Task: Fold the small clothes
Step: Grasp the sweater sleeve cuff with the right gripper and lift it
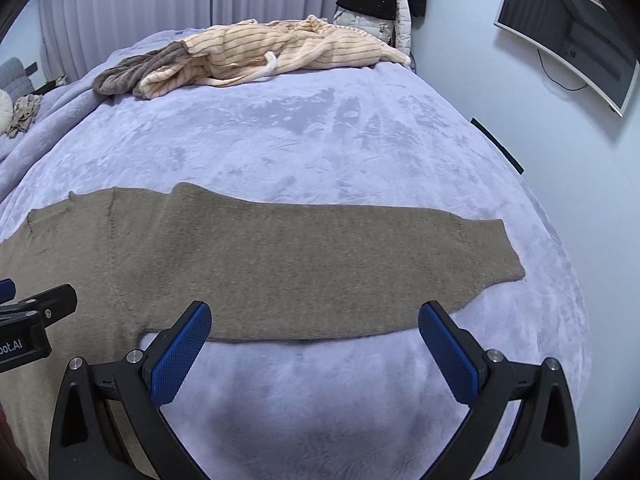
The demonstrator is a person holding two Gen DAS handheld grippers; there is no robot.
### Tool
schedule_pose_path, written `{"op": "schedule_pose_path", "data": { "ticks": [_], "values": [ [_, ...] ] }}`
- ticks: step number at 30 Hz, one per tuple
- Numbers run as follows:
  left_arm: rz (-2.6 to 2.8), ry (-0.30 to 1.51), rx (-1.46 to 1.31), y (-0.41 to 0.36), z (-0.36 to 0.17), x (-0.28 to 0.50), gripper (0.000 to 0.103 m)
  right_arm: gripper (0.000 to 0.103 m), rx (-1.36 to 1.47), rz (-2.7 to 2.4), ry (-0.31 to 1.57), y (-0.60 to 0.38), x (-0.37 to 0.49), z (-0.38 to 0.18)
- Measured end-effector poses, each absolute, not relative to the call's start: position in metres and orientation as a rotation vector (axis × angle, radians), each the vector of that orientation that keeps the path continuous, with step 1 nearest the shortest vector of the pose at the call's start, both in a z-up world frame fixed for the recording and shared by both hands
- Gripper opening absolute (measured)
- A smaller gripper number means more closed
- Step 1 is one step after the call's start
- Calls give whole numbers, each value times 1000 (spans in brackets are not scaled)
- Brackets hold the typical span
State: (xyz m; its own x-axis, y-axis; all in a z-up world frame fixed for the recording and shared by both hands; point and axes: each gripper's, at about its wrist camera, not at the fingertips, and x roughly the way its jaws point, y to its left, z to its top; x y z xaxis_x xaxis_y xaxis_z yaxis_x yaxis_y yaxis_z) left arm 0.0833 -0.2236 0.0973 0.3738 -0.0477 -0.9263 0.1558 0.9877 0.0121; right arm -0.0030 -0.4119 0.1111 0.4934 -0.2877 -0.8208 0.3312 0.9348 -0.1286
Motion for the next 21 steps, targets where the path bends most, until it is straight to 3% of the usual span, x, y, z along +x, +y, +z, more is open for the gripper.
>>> {"op": "schedule_pose_path", "data": {
  "ticks": [9,14,18,19,20,21],
  "values": [
    [-147,1210,146,-265,69,105,103,103,138,-520,1038,-506,-8,81],
    [-133,1239,162,-273,47,114,103,103,355,-524,1048,-573,-9,52],
    [-136,1247,107,-266,37,122,103,100,467,-474,957,-605,2,44],
    [-135,1241,88,-262,38,125,103,84,470,-456,934,-607,5,46],
    [-134,1234,72,-258,39,127,103,50,473,-432,917,-610,9,47],
    [-131,1223,52,-253,41,131,103,29,490,-403,910,-613,11,47]
  ]
}}
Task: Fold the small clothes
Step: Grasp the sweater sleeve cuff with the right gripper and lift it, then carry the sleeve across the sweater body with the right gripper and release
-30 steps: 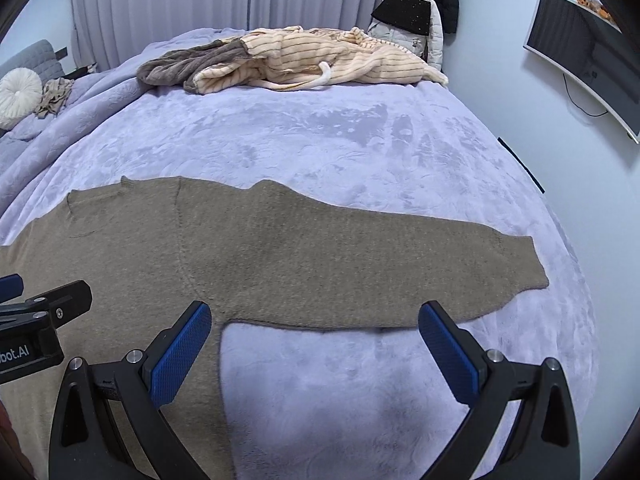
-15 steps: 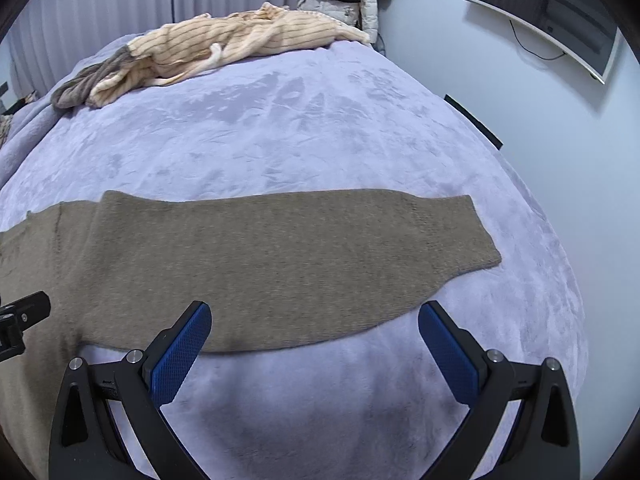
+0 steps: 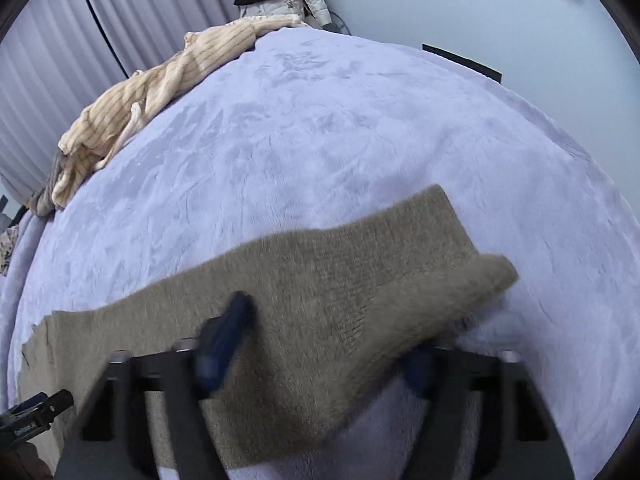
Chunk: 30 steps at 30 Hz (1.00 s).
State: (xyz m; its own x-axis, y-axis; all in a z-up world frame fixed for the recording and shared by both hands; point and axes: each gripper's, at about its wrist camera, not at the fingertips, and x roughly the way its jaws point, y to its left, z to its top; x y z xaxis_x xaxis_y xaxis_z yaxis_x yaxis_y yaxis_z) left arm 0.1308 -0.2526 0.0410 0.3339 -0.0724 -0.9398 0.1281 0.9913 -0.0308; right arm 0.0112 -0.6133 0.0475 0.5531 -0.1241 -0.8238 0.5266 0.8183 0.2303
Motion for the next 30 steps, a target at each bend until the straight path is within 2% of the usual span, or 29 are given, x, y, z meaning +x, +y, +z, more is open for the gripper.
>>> {"op": "schedule_pose_path", "data": {
  "ticks": [1,7,10,13,17,23,30],
  "values": [
    [-124,1216,33,-247,43,135,103,7,536,-363,909,-616,12,47],
    [-104,1256,30,-245,26,159,103,7,584,-353,716,-612,-40,83],
    [-83,1214,186,-270,11,154,103,7,566,-392,705,-603,-55,86],
    [-80,1210,215,-277,14,154,103,7,522,-431,759,-600,-46,75],
    [-139,1217,107,-257,36,144,103,7,523,-458,788,-603,-50,75],
    [-181,1168,131,-221,59,98,103,7,393,-467,745,-563,-52,128],
    [-175,1171,88,-144,71,60,103,7,273,-414,704,-475,-36,186]
  ]
}}
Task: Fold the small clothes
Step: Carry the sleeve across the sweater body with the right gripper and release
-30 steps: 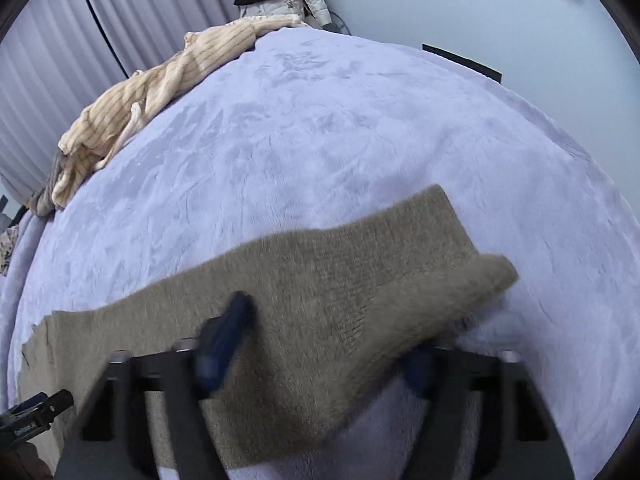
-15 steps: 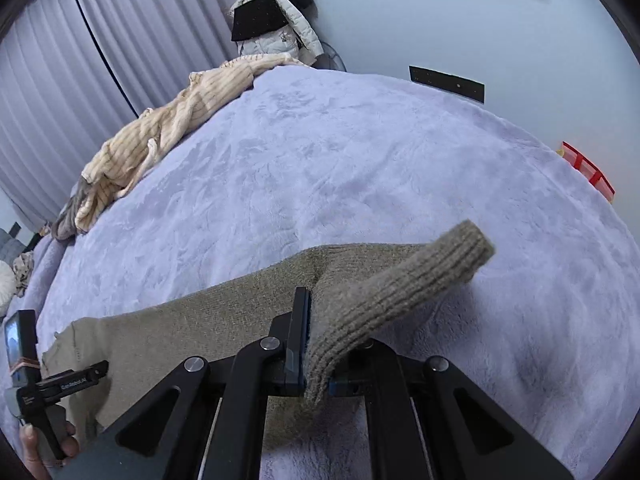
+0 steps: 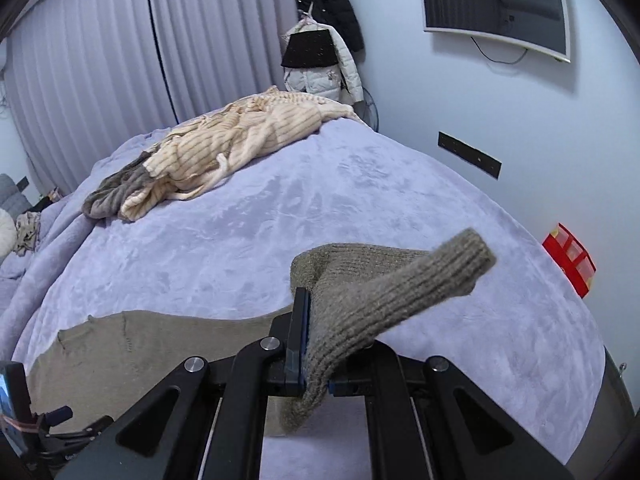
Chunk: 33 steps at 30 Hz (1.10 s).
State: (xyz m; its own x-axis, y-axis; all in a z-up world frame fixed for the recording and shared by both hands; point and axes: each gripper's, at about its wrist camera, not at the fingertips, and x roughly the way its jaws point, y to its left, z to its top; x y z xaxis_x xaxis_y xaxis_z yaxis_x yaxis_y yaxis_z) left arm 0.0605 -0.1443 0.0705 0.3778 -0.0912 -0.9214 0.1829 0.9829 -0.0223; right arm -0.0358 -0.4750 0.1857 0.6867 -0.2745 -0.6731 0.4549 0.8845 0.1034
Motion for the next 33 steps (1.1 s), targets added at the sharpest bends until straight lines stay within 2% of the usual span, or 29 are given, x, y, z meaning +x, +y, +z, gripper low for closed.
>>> {"op": "schedule_pose_path", "data": {
  "ticks": [14,33],
  "values": [
    [-123,1156,-92,-11,80,31,103,7,78,-301,707,-287,26,222],
    [-76,1139,-264,113,75,11,103,7,-58,-207,835,-96,85,149]
  ]
}}
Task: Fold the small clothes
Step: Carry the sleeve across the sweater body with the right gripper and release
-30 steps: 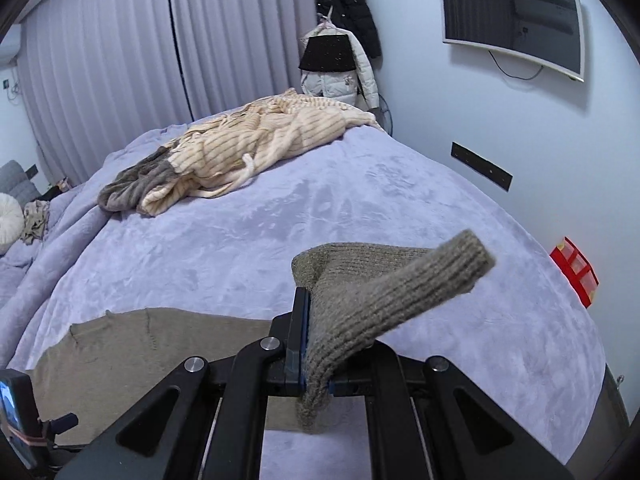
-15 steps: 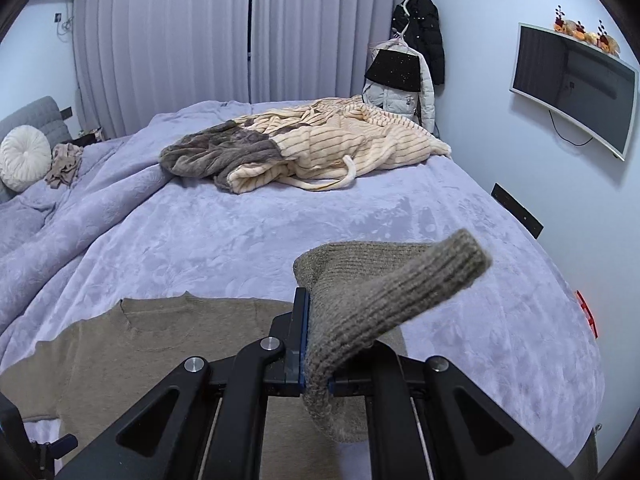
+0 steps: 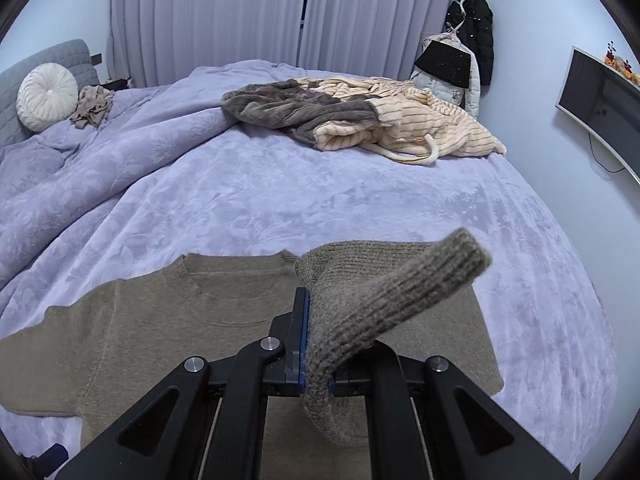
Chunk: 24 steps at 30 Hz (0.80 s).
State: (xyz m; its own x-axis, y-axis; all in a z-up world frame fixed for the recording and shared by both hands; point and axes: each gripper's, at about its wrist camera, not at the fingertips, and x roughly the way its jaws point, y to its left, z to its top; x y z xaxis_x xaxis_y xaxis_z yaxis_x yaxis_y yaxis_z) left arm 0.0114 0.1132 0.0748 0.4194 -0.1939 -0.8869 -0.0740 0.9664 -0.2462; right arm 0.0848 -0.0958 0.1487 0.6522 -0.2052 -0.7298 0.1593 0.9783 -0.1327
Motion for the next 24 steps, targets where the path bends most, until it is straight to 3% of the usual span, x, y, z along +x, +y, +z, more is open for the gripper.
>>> {"op": "schedule_pose_path", "data": {
  "ticks": [13,16,18,19,20,24],
  "values": [
    [-47,1145,-347,155,61,5,103,8,-165,-101,947,0,100,88],
    [-42,1146,-371,162,59,1,103,12,-153,-17,1010,12,101,72],
    [-36,1145,-387,166,60,-4,103,31,-163,62,1044,25,99,65],
    [-35,1143,-392,168,60,-6,103,54,-172,98,1050,31,97,63],
    [-30,1140,-396,170,62,-10,103,70,-179,141,1049,38,93,63],
    [-21,1127,-392,172,67,-13,103,71,-130,356,996,43,76,87]
  ]
}}
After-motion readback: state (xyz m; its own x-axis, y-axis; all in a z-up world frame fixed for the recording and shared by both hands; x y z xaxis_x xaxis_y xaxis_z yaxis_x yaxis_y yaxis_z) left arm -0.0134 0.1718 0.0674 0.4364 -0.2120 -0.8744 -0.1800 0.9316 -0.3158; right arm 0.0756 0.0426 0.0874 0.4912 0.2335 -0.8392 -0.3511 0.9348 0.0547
